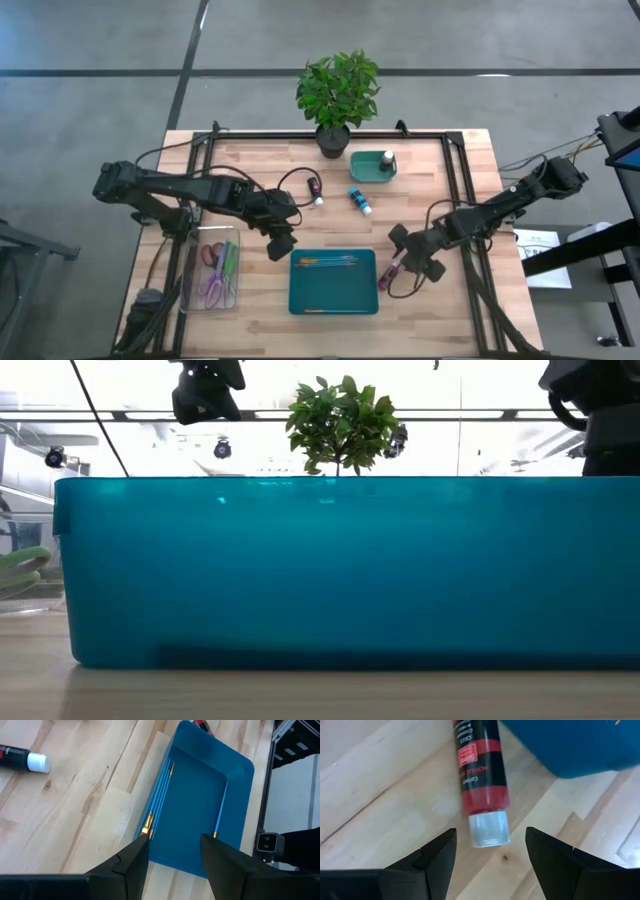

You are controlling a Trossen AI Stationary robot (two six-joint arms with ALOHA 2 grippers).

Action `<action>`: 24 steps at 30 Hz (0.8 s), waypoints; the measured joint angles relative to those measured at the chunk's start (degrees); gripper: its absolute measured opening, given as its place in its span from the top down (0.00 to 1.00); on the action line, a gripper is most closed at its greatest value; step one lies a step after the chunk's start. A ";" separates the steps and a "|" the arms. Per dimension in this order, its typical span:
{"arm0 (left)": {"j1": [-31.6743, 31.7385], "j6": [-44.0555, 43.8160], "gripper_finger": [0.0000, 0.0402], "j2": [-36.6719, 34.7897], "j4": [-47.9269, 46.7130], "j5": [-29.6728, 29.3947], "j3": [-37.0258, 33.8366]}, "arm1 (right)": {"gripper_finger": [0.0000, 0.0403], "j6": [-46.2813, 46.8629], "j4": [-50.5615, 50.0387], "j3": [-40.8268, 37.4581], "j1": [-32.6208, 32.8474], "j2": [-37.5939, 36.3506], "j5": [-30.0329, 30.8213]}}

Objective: Pick & Place Paint Supplies
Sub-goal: Put the red paint bottle into the green bin

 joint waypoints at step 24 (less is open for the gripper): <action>0.00 -0.22 0.54 0.00 -0.02 0.49 0.00 | 0.42 -2.15 6.09 0.77 -1.25 8.06 -2.70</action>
